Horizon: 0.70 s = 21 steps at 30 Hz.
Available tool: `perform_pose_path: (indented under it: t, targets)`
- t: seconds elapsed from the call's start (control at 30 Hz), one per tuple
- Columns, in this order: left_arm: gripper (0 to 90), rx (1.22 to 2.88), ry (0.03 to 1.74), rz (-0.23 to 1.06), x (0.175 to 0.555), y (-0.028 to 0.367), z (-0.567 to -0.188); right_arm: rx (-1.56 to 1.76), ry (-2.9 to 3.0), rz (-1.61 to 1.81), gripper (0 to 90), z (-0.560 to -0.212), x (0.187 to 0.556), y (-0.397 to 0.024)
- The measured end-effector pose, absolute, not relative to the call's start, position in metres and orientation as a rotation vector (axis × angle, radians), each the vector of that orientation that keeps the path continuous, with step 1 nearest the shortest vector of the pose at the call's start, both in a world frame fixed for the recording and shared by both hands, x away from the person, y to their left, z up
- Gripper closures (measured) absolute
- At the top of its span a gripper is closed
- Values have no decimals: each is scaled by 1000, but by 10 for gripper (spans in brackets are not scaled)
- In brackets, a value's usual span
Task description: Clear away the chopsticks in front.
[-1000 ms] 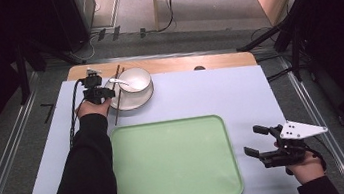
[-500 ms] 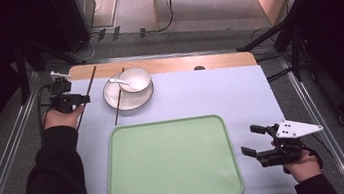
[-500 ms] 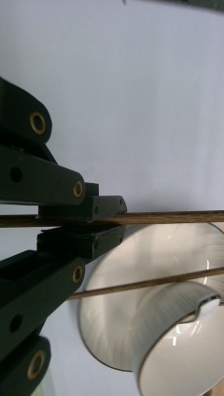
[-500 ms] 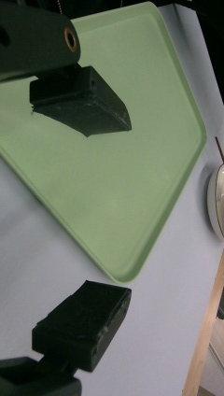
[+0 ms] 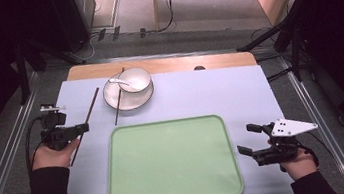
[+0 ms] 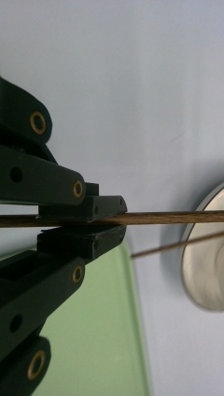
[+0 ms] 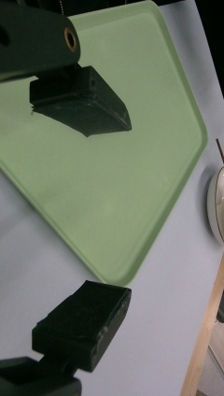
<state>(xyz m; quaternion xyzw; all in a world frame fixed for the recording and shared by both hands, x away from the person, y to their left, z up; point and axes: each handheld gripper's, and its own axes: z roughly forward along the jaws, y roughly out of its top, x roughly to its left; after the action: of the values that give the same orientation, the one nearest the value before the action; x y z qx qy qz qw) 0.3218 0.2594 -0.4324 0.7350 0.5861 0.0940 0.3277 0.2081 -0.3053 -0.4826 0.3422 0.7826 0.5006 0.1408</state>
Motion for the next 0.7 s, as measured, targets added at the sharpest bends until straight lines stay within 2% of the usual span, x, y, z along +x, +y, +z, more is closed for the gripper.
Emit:
perform_pose_path:
  t: [0.4, 0.7]
  targets:
    - [859, 1962, 1491, 132, 259, 211, -456, 979, 2255, 1453, 180, -482, 209, -305]
    - [857, 1990, 1517, 46, 245, 195, -476, 976, 2255, 1455, 180, -481, 208, -304]
